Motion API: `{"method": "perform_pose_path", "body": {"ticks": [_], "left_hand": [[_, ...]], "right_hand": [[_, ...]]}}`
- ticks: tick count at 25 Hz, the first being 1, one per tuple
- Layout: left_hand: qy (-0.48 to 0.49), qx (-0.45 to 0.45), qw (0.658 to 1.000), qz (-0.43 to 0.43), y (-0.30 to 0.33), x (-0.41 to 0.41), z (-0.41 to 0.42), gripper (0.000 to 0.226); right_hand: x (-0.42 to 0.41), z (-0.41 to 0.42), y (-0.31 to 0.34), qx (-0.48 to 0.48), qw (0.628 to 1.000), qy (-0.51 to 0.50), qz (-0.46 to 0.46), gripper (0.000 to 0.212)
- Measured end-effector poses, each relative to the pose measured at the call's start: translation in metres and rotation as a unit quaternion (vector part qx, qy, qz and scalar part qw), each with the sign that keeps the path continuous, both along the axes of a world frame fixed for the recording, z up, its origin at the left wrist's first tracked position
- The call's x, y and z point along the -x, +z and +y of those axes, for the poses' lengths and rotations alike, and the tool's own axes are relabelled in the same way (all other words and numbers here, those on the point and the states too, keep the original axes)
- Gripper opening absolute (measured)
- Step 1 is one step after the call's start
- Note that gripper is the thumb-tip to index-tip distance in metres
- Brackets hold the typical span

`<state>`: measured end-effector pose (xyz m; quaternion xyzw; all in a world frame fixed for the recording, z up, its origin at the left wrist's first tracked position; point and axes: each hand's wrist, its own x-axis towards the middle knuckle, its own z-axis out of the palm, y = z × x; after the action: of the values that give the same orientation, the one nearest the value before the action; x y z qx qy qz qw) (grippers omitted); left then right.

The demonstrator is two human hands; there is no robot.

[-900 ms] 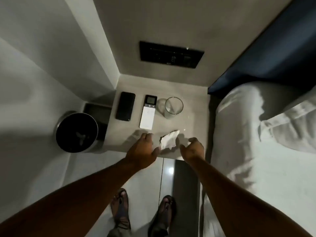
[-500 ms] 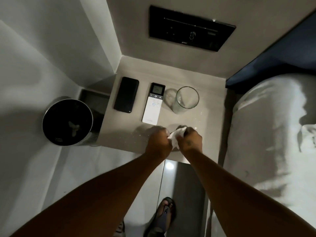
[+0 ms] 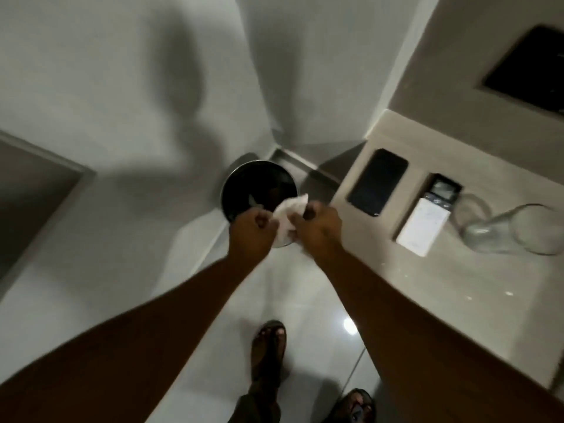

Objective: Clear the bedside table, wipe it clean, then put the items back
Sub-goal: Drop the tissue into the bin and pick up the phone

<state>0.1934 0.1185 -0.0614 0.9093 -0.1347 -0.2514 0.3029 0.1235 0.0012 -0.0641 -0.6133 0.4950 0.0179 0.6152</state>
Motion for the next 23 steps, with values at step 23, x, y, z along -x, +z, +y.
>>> {"method": "perform_pose_path", "body": {"ticks": [23], "left_hand": [[-0.226, -0.069, 0.966, -0.105, -0.041, 0.036, -0.182, 0.085]], "right_hand": [[0.018, -0.178, -0.01, 0.089, 0.983, -0.086, 0.132, 0.041]]}}
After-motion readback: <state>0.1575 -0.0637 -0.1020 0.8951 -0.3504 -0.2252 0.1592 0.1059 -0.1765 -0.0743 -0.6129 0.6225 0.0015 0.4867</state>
